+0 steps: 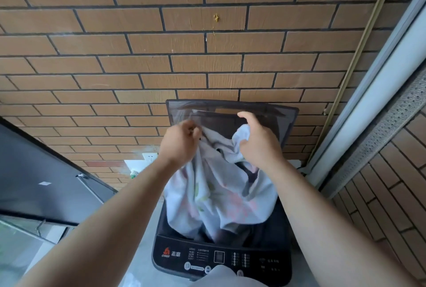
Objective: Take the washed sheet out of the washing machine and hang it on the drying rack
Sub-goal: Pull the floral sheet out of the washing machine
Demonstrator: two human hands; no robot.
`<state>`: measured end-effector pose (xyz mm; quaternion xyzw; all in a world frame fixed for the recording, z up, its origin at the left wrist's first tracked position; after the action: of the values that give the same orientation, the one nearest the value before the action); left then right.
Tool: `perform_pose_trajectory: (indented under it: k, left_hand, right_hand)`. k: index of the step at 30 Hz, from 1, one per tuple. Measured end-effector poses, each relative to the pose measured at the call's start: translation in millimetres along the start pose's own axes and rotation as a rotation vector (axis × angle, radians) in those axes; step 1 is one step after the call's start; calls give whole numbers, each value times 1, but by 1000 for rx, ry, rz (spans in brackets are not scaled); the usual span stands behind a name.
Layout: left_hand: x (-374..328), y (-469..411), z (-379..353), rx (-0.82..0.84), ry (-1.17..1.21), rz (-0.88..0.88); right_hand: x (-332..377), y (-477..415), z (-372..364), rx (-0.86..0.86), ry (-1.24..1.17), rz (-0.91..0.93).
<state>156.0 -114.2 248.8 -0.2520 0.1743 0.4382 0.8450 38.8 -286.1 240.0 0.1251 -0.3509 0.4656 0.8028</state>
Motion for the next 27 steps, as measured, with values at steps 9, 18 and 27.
perform_pose_trajectory:
  k: [9, 18, 27]
  left_hand:
    - [-21, 11, -19, 155, 307, -16]
    - [-6, 17, -29, 252, 229, -39]
    - [23, 54, -97, 536, -112, 39]
  right_hand:
    - [12, 13, -57, 377, -271, 36]
    - [7, 0, -29, 31, -173, 1]
    - [22, -1, -3, -198, -248, 89]
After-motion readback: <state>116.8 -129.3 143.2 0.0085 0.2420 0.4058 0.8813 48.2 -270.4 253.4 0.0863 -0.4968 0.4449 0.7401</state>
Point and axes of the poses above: each hand's wrist, its own y-axis away from the middle knuckle, its own z-axis out of the back of the hand, x = y × z, the point moved 10 cm from there along -y, towards the middle knuckle, and after that the axes turned 5 degrees about -y, right-handed, at the moved point
